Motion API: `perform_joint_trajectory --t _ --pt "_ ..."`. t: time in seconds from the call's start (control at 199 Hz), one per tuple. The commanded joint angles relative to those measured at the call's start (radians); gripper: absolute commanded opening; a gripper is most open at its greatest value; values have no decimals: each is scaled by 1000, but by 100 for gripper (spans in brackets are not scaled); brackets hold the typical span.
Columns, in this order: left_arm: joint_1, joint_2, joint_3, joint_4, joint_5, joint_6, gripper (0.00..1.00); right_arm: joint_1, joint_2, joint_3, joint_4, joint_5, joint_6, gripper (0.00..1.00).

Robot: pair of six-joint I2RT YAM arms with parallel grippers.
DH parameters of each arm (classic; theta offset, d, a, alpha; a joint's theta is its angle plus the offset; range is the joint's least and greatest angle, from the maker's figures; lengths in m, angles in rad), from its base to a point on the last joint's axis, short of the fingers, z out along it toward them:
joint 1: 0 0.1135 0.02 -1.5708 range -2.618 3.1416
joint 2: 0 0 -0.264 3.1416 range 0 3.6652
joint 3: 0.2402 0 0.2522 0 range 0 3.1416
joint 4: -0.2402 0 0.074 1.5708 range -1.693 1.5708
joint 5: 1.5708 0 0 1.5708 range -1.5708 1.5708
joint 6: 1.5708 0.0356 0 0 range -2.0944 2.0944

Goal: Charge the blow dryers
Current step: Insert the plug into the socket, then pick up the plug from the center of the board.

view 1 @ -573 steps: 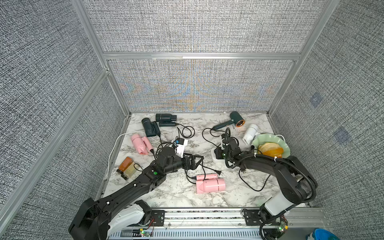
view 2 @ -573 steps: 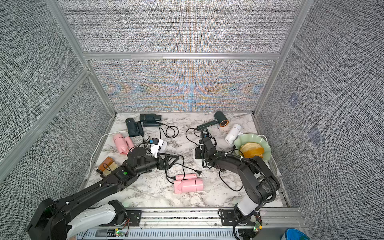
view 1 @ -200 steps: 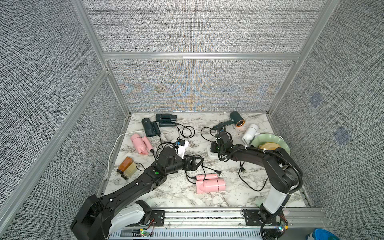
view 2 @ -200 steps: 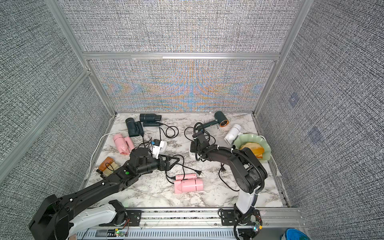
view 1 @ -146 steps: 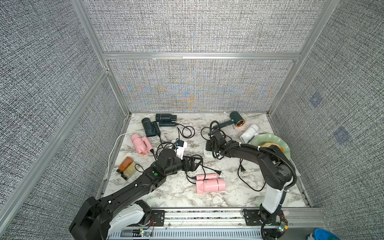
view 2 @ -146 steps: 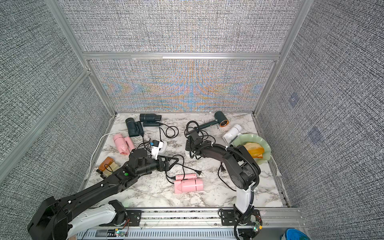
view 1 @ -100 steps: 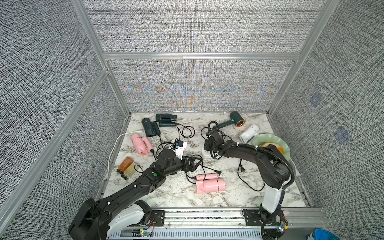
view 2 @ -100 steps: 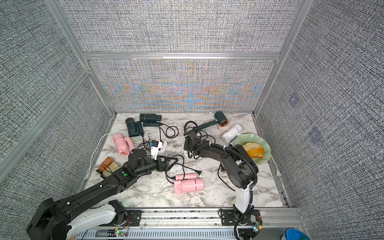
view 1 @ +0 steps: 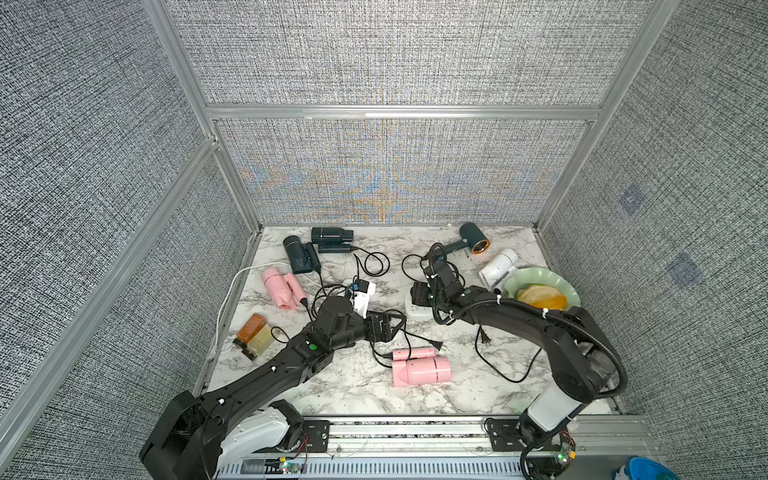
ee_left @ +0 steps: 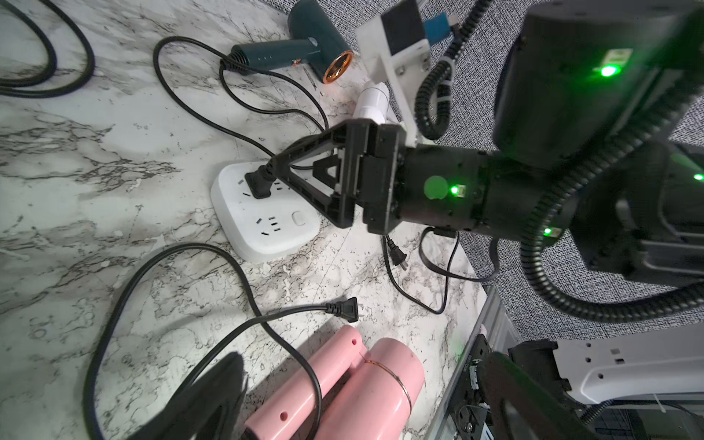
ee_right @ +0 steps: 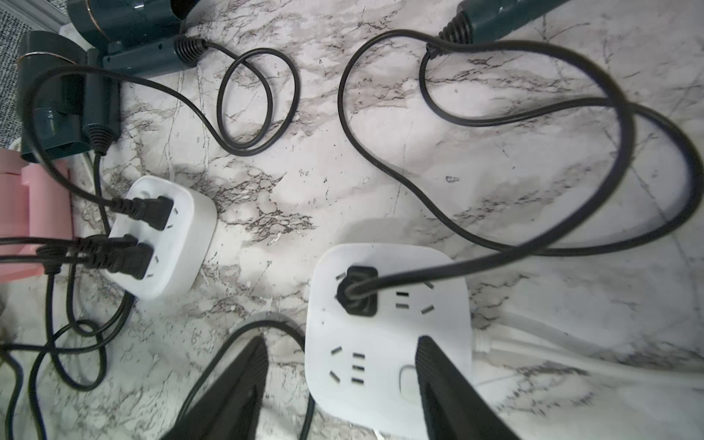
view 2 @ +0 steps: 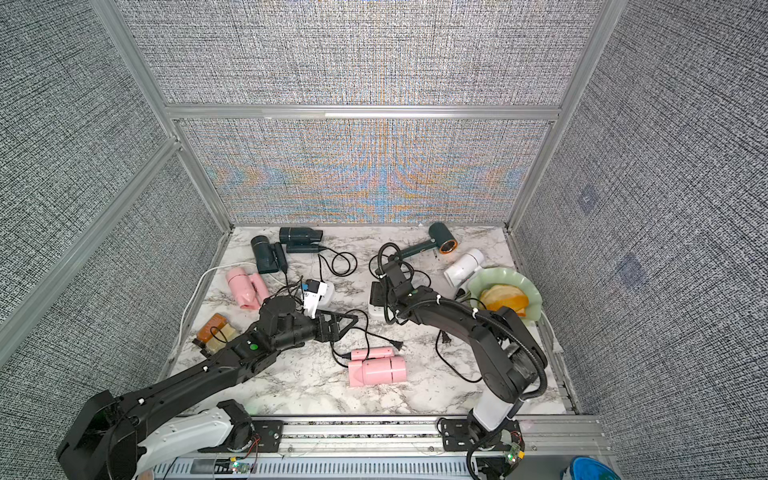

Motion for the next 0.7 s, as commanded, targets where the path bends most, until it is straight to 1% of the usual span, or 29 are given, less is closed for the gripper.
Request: perform_joint_trajectory --t 0.0,0.166,0.447,0.617,0.698 --pt "-1 9 3 39 26 5 99 1 -92 -67 3 -11 -23 66" --pt "-3 28 15 58 42 18 99 -3 -298 -207 -61 38 -22 66" --pt "-21 71 -5 148 55 -5 99 -25 -593 -324 -266 104 -3 66" --pt "-32 85 1 161 53 -10 99 -101 -707 -363 -388 95 27 66" --pt "-36 98 -1 176 45 -16 99 -148 -747 -383 -437 91 56 58"
